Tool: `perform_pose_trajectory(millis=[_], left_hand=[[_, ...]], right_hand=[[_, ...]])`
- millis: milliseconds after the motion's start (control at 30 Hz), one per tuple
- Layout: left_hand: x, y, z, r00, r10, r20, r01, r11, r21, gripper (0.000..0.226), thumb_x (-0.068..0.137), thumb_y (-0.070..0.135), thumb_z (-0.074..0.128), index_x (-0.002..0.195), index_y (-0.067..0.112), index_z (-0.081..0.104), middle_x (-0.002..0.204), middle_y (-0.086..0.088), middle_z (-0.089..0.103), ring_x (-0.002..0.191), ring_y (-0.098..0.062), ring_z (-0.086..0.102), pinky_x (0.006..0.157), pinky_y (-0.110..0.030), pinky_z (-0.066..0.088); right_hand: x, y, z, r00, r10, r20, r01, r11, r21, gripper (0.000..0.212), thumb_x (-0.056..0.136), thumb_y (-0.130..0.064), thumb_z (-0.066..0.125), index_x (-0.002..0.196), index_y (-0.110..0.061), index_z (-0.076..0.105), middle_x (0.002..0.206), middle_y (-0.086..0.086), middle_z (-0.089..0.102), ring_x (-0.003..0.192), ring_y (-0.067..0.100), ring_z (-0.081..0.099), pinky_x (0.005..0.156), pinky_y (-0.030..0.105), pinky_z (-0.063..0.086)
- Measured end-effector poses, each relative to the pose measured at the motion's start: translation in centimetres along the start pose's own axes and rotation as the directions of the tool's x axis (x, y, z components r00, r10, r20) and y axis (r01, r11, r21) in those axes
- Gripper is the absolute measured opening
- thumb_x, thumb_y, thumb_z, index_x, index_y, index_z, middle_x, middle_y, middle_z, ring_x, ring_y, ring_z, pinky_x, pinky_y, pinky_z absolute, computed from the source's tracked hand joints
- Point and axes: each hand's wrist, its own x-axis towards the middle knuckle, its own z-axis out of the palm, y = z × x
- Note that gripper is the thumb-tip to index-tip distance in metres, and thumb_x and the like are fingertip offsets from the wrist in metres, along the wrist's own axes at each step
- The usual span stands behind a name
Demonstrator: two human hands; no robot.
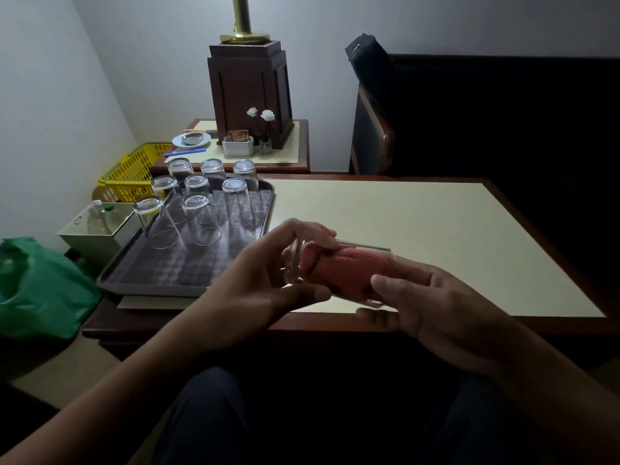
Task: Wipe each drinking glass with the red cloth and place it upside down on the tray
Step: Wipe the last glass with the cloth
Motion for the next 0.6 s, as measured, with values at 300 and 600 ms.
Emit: perform_pose_trajectory(millis=[300,600], left_hand=[[0.6,-0.8,0.9,0.935,-0.354,-0.030,0.313,0.859,-0.404,0.039,0.097,0.018,0.069,0.129,0.000,0.056,0.112,-0.022,0.066,0.081,-0.031,0.070,0.069,-0.030,0.060],[0.6,0.0,0.9,0.910,-0.413,0.038,0.390,0.819,-0.420,0.036,0.092,0.030,0.072,0.123,0.011,0.068,0.103,-0.016,0.072,0.079,-0.029,0.070,0.068,-0.029,0.061]], right_hand=[[-0.6,-0.4,-0.2,0.978,-0.176,-0.109,0.107,0.883,-0.458,0.043,0.092,-0.009,0.074,0.126,-0.036,0.076,0.119,-0.007,0.080,0.112,0.010,0.074,0.095,0.023,0.058],[-0.6,-0.5,-0.5,0.921,-0.331,-0.207,0.220,0.877,-0.427,0.038,0.078,-0.014,0.081,0.115,-0.023,0.081,0.110,-0.001,0.083,0.107,0.015,0.077,0.092,0.022,0.058]])
